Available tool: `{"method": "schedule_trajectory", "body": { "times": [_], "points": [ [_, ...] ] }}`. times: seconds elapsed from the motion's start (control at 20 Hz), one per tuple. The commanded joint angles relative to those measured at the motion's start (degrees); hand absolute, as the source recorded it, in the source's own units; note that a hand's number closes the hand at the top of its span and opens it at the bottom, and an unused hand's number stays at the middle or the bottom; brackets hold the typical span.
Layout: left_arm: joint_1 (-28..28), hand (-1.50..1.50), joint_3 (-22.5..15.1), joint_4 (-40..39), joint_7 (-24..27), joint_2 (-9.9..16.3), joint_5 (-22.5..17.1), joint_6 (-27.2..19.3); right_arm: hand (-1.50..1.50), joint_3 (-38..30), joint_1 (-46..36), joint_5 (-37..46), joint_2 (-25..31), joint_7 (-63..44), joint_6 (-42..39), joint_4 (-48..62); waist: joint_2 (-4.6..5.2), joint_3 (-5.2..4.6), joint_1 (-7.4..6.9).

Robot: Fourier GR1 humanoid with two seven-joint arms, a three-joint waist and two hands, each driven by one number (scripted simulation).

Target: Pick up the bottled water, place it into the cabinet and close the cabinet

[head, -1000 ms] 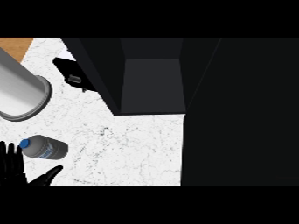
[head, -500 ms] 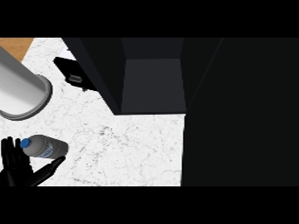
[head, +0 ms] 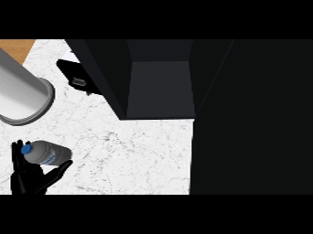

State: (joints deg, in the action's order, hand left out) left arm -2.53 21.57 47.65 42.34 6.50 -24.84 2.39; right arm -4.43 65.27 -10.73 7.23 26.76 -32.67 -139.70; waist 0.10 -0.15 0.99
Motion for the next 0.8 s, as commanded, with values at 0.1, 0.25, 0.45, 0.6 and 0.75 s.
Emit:
{"method": "schedule_trajectory", "body": {
  "times": [0.1, 0.25, 0.45, 0.6, 0.75],
  "points": [
    [-3.7, -1.5, 1.9, -7.6, 4.1, 2.0, -2.6, 8.8, -1.5, -2.3, 2.0, -5.4, -0.2, -1.6, -0.8, -7.0, -0.01, 0.0, 0.05],
    [-5.7, -1.5, 1.8, -8.6, 3.3, 1.2, -3.5, 9.1, -1.5, -3.0, 0.6, -6.2, 0.8, -3.7, -0.5, -7.5, 0.08, 0.03, -0.3],
    [-5.6, 1.5, 1.4, -7.7, 4.8, 0.6, -3.7, 9.8, -1.5, 1.5, 3.2, -3.5, -2.1, -4.6, -0.4, -9.6, -0.04, 0.06, -0.45],
    [-7.4, 1.5, 1.9, -8.8, 6.2, -0.3, -4.1, 8.3, -1.5, -3.2, 1.4, -5.9, -0.3, -2.6, -1.2, -7.1, -0.07, 0.08, -0.32],
    [-8.9, 1.5, 1.3, -9.8, 8.1, -1.6, -3.6, 8.1, -1.5, -0.8, 3.3, -2.8, -1.2, -2.3, -2.3, -8.7, -0.12, 0.06, 0.03]
  ]
}}
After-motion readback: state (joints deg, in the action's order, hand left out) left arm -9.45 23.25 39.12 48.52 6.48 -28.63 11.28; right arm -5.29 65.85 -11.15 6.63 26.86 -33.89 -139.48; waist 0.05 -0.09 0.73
